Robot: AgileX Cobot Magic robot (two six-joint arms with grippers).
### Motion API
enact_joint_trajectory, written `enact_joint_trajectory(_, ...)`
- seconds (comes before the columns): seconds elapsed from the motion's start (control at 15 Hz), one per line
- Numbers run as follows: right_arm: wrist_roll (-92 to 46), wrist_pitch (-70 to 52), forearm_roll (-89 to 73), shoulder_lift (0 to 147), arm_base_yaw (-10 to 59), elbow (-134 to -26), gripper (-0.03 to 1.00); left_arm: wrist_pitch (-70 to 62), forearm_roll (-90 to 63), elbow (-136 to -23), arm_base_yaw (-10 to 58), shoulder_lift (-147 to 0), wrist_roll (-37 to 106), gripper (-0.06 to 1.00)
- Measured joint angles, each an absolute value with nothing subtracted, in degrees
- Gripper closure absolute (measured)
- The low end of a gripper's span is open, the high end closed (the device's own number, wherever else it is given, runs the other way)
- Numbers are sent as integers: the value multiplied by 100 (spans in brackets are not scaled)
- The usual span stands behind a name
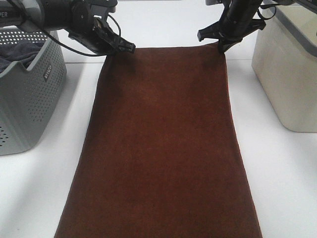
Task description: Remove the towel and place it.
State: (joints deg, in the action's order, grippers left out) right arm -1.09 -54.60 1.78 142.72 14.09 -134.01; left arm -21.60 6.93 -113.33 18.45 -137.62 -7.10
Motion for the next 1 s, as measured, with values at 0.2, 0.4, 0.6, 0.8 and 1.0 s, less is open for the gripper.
enact_joint_trajectory(0.2,-143,-4813,235,14272,1409,-13401,97,-1633,1100,-11333,1845,-13774,-791,93)
enact_joint_trajectory(0.4,-143,-4251,395,14278,1409,-13401,97,-991,1220,-11333,1845,-13808,-917,93)
enact_joint_trajectory(0.6,-143,-3747,493,14278,1409,-13401,97,-395,1261,-11333,1845,-13848,-922,93)
enact_joint_trajectory(0.8,-143,-3392,504,14278,1409,-13401,97,-275,1295,-11333,1822,-13969,-922,93)
enact_joint_trajectory(1.0,-143,-3168,544,14278,1409,-13396,97,-29,1318,-11333,1673,-14078,-922,93)
